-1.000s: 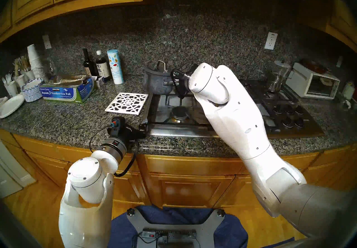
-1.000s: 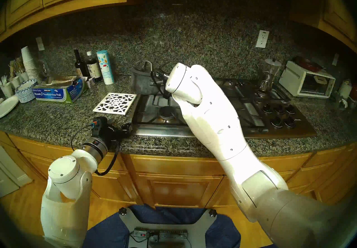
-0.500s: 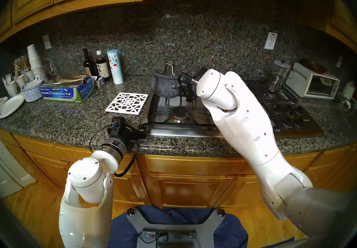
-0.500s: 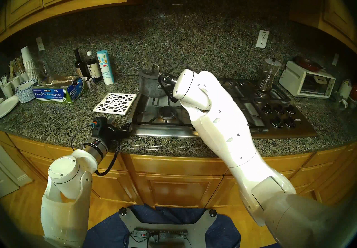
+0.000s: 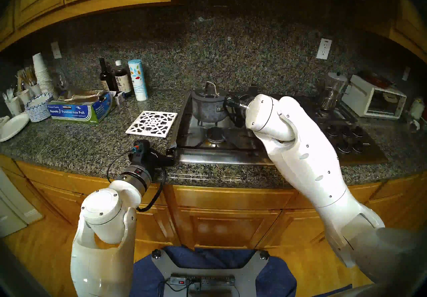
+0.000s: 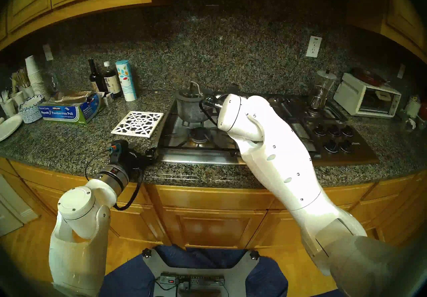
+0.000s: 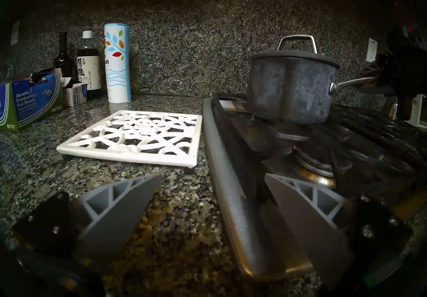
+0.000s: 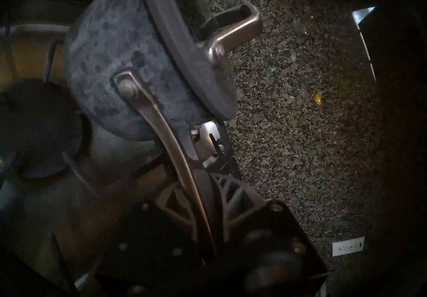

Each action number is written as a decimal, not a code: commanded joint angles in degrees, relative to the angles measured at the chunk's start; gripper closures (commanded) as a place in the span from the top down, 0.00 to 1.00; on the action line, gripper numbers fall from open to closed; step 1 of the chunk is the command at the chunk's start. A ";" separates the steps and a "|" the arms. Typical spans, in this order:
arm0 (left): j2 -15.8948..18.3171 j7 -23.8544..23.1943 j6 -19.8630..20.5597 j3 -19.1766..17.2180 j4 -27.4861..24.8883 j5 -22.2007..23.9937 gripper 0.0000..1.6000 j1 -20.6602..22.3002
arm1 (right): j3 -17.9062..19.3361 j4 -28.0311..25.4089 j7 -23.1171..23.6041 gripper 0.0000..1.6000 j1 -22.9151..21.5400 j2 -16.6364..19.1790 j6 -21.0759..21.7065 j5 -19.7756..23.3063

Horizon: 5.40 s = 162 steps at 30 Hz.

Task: Pick up the pot, put it on the stove, take off the pot lid

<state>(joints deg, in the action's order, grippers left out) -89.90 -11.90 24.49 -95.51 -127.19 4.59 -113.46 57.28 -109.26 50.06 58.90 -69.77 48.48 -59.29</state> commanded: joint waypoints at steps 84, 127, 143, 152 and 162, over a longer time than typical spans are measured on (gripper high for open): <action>-1.38 -1.32 -0.63 -0.35 -2.06 -1.39 1.00 1.13 | 10.20 -23.85 -17.10 0.00 27.78 8.72 -0.45 -0.62; -2.13 -2.06 -0.63 -0.63 -2.07 -2.10 1.00 1.19 | 11.24 -22.47 -16.38 1.00 24.61 7.37 -5.39 2.02; -2.40 -2.32 -0.63 -0.72 -2.10 -2.37 1.00 1.21 | 11.28 -24.37 -15.86 1.00 26.91 7.70 -4.47 1.31; -2.53 -2.45 -0.63 -0.77 -2.10 -2.49 1.00 1.22 | 11.36 -27.20 -15.13 1.00 28.57 8.36 -2.73 0.67; -2.70 -2.62 -0.62 -0.84 -2.09 -2.65 1.00 1.24 | 10.16 -30.74 -14.56 1.00 31.71 9.35 0.26 -0.72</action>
<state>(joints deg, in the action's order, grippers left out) -92.63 -14.47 24.57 -96.50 -127.29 1.84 -113.43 67.83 -136.70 35.98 89.61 -60.85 47.25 -58.33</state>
